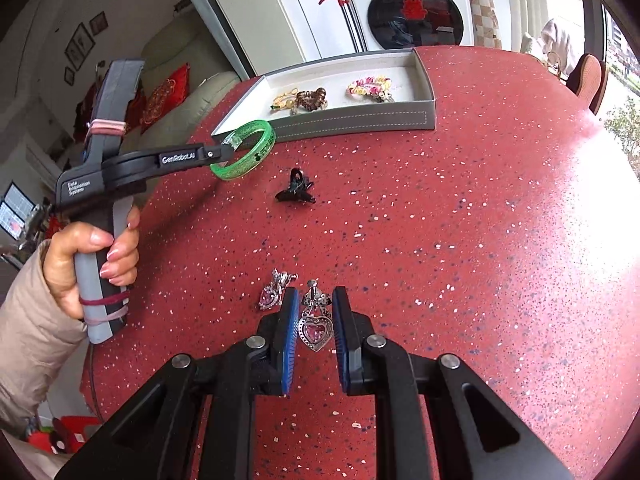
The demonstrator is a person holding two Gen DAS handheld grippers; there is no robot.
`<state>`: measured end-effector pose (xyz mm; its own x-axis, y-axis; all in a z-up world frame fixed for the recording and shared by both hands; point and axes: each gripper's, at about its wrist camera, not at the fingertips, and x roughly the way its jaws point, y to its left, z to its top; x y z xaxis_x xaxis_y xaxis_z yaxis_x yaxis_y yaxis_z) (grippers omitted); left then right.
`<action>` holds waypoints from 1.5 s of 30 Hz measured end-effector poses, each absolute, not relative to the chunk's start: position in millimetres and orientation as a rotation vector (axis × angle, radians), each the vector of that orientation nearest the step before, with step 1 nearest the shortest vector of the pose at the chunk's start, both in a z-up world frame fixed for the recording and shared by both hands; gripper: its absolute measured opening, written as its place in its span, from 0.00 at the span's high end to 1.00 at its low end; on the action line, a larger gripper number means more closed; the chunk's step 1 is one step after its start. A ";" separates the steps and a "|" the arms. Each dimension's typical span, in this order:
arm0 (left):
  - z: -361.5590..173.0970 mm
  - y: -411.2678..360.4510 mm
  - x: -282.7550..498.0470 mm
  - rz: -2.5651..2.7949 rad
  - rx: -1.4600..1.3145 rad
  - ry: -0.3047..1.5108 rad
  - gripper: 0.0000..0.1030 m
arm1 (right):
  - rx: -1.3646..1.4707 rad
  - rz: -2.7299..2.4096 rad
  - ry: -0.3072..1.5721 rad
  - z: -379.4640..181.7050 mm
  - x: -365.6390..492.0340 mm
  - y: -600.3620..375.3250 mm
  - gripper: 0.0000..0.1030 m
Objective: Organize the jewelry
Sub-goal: 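Carry the green bangle to the tray while the right tool carries the heart pendant there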
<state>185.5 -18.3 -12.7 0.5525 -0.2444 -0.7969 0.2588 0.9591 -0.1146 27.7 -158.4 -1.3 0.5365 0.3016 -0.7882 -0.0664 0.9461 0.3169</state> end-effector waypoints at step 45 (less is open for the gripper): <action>3.9 -7.2 192.4 -0.297 0.014 0.909 0.72 | 0.195 0.220 1.114 -20.6 53.5 -162.1 0.49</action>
<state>192.4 -7.2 3.9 0.5763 -0.2475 -0.7789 0.2593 0.9592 -0.1129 53.5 -162.1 -20.6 0.4238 0.2719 -0.8640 -0.0774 0.9613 0.2645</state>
